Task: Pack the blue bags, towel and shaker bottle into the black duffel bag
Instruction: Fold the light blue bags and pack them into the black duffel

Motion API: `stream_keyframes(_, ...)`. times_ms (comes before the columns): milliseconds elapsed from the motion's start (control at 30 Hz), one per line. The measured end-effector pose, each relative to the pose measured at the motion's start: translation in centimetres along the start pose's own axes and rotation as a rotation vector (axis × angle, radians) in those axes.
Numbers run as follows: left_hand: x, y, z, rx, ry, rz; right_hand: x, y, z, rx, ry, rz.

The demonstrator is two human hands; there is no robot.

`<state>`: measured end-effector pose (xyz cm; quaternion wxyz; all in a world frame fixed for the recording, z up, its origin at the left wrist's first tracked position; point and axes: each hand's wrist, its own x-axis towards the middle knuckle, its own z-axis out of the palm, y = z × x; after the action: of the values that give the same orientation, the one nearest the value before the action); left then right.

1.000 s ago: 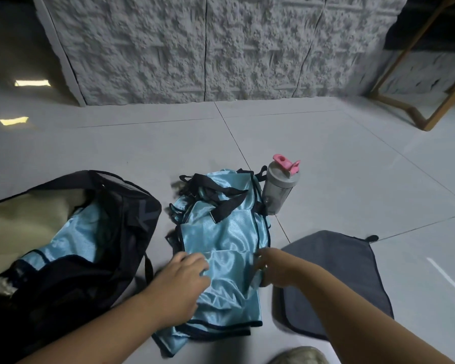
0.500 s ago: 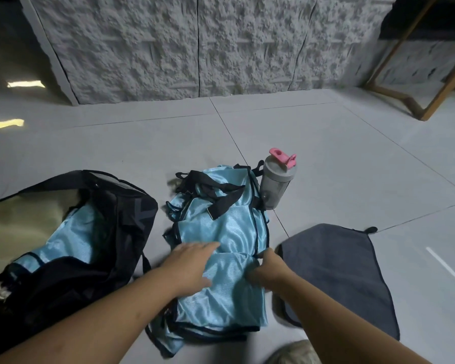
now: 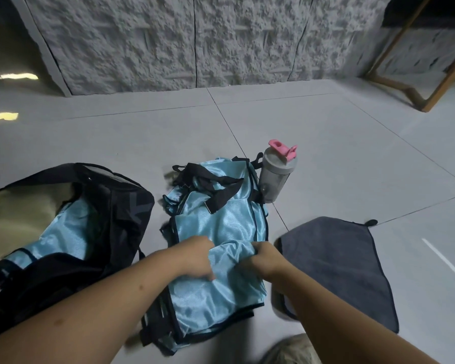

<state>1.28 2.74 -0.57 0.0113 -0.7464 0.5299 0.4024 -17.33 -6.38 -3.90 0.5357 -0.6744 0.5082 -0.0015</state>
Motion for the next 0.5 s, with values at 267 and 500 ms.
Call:
stream_keyframes(267,-1.2,-1.5,-1.1,-0.287,-0.042,-0.044,0.0,-1.9,-1.0,0.006,0.001,-0.134)
stream_keyframes(500,-1.6,-4.0,-0.3,-0.624,-0.130,-0.106,0.2,-4.9,0.0,0.039,-0.015,-0.227)
